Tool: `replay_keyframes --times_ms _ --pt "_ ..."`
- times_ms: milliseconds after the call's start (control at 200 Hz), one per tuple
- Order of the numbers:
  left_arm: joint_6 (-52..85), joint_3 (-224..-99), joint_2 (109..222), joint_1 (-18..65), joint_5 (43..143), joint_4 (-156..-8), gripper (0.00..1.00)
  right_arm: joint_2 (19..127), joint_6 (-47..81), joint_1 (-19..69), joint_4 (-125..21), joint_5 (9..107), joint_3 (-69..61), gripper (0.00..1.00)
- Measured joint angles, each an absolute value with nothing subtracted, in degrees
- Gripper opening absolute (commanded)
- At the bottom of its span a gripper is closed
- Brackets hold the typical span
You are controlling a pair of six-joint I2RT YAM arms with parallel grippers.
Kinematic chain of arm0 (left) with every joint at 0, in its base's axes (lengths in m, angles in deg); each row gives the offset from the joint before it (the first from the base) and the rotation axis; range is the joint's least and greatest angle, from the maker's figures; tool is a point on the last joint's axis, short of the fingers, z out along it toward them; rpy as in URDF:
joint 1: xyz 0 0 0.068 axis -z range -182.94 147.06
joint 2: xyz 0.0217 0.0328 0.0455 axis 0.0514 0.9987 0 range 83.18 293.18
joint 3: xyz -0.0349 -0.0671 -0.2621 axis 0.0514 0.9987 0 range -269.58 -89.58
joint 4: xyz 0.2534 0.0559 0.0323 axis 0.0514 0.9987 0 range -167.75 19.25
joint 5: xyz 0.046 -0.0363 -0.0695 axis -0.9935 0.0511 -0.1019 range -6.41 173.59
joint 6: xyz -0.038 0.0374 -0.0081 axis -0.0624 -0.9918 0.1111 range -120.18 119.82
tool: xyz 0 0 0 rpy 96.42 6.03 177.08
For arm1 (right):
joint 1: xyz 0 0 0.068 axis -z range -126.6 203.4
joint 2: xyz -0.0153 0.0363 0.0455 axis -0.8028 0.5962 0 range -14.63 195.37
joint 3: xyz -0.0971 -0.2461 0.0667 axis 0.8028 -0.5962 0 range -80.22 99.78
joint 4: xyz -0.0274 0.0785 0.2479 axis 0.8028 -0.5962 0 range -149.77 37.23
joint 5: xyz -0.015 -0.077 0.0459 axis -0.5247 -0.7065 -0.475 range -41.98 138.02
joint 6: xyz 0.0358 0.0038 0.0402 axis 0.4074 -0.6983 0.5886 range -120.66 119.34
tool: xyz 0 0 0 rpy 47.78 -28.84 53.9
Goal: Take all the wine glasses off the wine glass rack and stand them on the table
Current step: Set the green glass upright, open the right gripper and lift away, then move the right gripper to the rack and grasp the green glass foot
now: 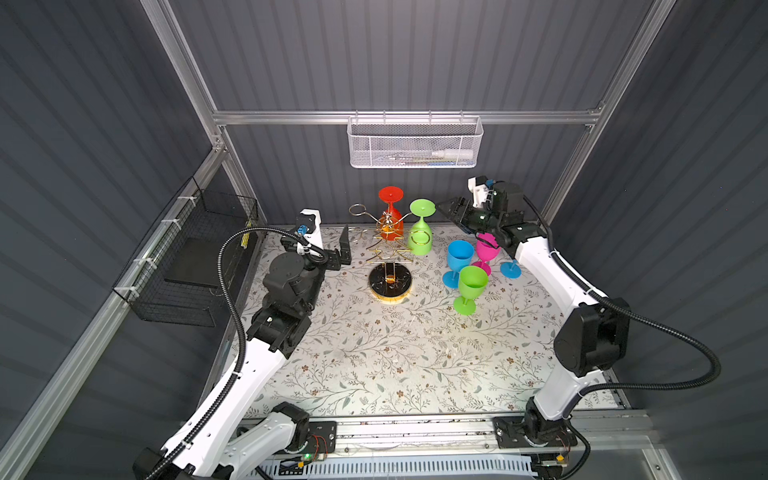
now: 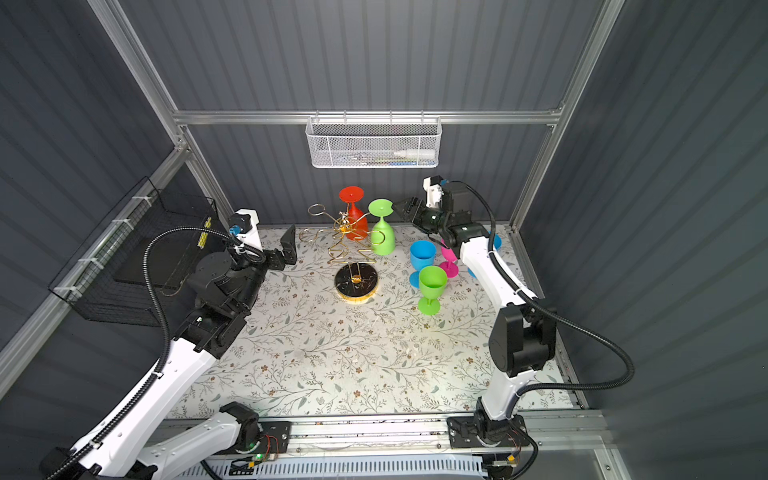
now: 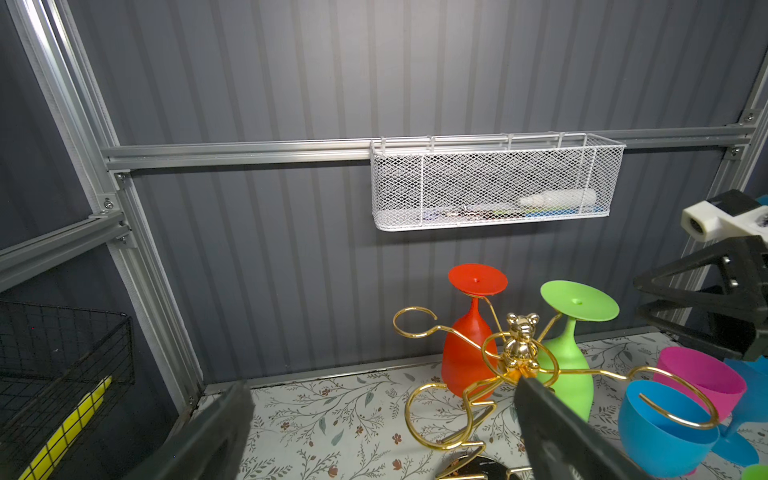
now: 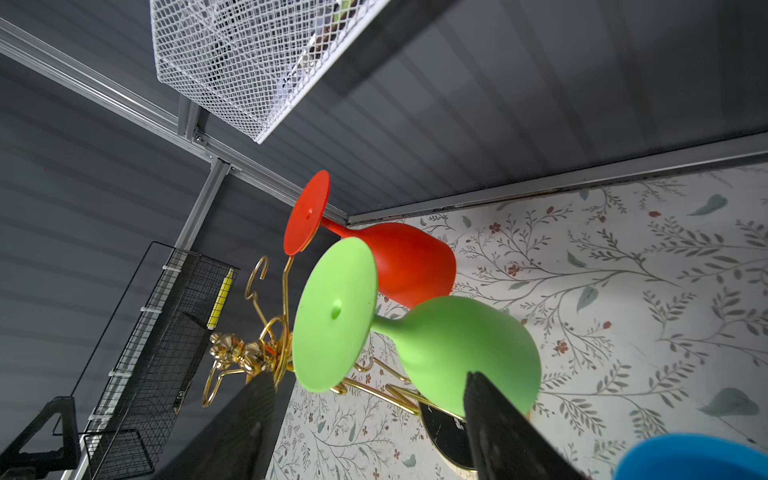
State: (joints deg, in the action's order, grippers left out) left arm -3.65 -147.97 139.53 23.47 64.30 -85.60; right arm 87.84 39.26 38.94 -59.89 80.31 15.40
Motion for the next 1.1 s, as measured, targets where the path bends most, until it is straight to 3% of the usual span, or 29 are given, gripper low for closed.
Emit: replay_keyframes --times_ms 250,595,1101 --pt "-3.6 -148.0 139.4 23.5 64.3 -85.3 1.0 92.3 39.4 36.8 -60.5 80.2 20.8 0.65" --pt "-3.6 -147.9 138.4 23.5 64.3 -85.0 1.0 94.4 40.6 36.3 -60.9 80.0 21.8 0.36" --pt "-3.6 -147.9 138.0 23.4 64.3 -84.9 1.0 94.4 42.9 36.5 -58.6 80.7 21.8 0.12"
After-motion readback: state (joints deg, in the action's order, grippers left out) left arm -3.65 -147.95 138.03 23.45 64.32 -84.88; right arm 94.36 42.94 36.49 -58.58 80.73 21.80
